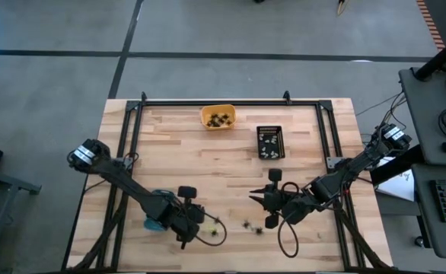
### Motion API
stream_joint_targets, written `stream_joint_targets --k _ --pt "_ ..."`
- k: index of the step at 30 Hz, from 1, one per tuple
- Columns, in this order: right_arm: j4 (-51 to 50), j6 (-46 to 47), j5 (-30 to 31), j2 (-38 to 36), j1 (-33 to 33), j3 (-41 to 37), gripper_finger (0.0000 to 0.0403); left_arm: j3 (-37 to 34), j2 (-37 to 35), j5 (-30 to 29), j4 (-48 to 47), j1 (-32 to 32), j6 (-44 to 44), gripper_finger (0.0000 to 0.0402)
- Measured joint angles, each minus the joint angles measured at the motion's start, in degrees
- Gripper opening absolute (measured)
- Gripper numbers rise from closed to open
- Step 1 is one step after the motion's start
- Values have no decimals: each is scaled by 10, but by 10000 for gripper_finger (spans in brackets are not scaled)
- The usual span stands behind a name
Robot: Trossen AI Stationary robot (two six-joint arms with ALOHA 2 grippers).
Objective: Sort Halloween decoration
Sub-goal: Put the green spider toy into the blue bin
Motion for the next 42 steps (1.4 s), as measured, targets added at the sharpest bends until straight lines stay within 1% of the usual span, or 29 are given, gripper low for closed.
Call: stream_joint_targets --k 2,6,10,15,22,26,28,32,42 --pt "0 2 0 0 0 0 57 22 -10 3 -54 -2 -28 1" --pt "0 1 0 0 0 0 57 77 -15 5 -194 -15 -95 1" --pt "0 2 0 0 0 0 57 112 -17 50 -299 -31 -143 1" --pt "0 4 0 0 0 -2 57 107 -26 103 -374 -37 -206 1" --pt "0 4 0 0 0 -5 57 33 -32 242 -364 -37 -312 1" --pt "1 4 0 0 0 -5 57 -12 -32 280 -326 -39 -327 1" --pt "3 4 0 0 0 -5 57 -26 -32 286 -308 -39 -327 1" --pt "5 4 0 0 0 -5 57 -38 -32 284 -304 -39 -331 5" --pt "9 4 0 0 -2 -5 57 -40 -32 258 -304 -39 -338 39"
